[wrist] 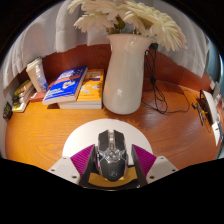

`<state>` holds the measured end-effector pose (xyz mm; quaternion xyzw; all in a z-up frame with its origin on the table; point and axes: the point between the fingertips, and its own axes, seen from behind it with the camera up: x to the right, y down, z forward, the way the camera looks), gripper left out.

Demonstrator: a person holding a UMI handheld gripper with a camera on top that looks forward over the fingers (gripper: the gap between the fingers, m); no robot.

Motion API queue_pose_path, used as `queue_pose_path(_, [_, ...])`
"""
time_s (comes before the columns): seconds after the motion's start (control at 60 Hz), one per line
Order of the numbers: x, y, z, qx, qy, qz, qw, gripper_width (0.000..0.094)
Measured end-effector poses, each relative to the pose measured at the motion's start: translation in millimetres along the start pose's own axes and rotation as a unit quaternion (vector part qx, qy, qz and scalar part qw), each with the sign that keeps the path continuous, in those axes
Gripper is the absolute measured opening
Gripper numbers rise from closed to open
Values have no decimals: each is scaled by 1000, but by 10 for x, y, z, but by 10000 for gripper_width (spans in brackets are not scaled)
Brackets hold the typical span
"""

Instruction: Arrange mouse

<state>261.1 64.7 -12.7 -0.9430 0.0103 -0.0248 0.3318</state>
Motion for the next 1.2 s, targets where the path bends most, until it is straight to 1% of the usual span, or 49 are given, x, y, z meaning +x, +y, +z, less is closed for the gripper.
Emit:
queue_pose_path(0.067, [-5, -48, -109, -4, 6, -16, 1000, 868])
queue_pose_path(0.083, [-26, -75, -154, 0, 4, -17, 1000, 874])
queue_pose_path(0.133, [-34, -201, -297, 13, 9, -17, 1000, 855])
queue_pose_path(0.267, [-80, -507, -856, 52, 40, -11, 998, 859])
queue_pose_path(0.383, [-353, -674, -1394, 86, 39, 3, 995, 859])
queue_pose_path(0.483, [-684, -690, -1778, 111, 35, 2, 993, 857])
queue_pose_path(0.633, [-1183, -568, -2188, 135, 21, 8, 991, 858])
queue_pose_path(0.783, [-1593, -333, -2461, 141, 12, 10, 990, 857])
queue_pose_path(0.933, [-1915, -101, -2631, 138, 7, 0, 990, 854])
queue_pose_path(1.2, [-2227, 141, -2820, 135, 5, -10, 991, 856])
